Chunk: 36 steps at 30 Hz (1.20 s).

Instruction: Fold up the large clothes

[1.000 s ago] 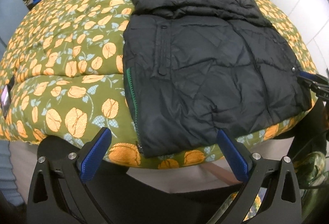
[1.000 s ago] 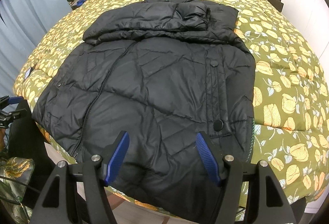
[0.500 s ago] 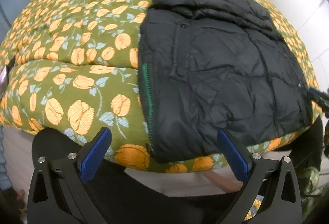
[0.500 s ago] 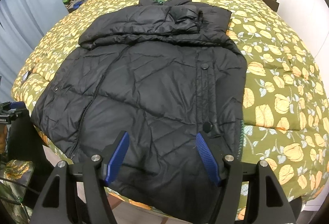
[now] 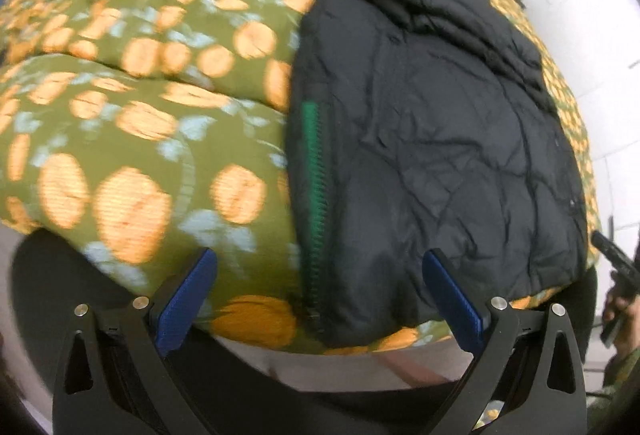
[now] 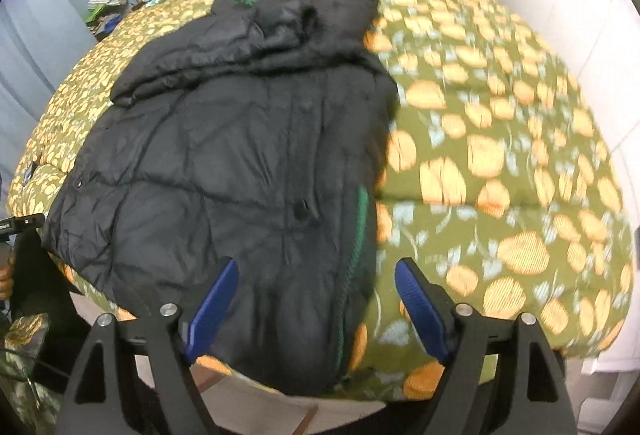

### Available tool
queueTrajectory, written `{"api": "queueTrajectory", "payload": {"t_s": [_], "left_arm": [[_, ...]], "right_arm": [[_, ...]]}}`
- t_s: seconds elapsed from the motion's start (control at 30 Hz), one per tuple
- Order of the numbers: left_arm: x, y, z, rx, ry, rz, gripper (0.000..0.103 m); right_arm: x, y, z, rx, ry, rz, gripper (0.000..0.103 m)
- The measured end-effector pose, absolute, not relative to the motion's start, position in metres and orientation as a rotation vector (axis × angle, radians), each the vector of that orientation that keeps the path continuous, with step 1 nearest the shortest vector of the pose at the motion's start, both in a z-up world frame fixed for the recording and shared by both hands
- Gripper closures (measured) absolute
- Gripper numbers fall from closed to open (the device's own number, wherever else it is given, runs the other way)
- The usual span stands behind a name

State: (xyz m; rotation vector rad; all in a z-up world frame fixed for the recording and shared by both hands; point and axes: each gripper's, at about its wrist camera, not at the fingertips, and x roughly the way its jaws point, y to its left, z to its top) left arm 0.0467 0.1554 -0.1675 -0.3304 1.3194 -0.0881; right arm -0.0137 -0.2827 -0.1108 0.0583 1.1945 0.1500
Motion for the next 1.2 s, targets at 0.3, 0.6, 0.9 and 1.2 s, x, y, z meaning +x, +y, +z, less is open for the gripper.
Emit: {"api": "queueTrajectory", "payload": {"t_s": [0.3, 0.6, 0.9, 1.2], "left_arm": [[0.068, 0.128, -0.195, -0.242, 1.406, -0.097, 0.001], [0.072, 0.123, -0.201, -0.24, 1.403, -0.099, 0.001], [0.073, 0.129, -0.205, -0.236, 1.402, -0.101, 0.001], [0.067, 0.119, -0.2, -0.23, 1.397, -0.118, 0.005]], "right_arm": [[-0.013, -0.289, -0.156, 0.291, 1.308, 0.259, 0.02], [-0.014, -0.287, -0.156, 0.29, 1.314, 0.276, 0.02], [-0.012, -0.288, -0.156, 0.299, 1.311, 0.271, 0.02], [-0.012, -0.291, -0.153, 0.301, 1.309, 0.275, 0.02]]}}
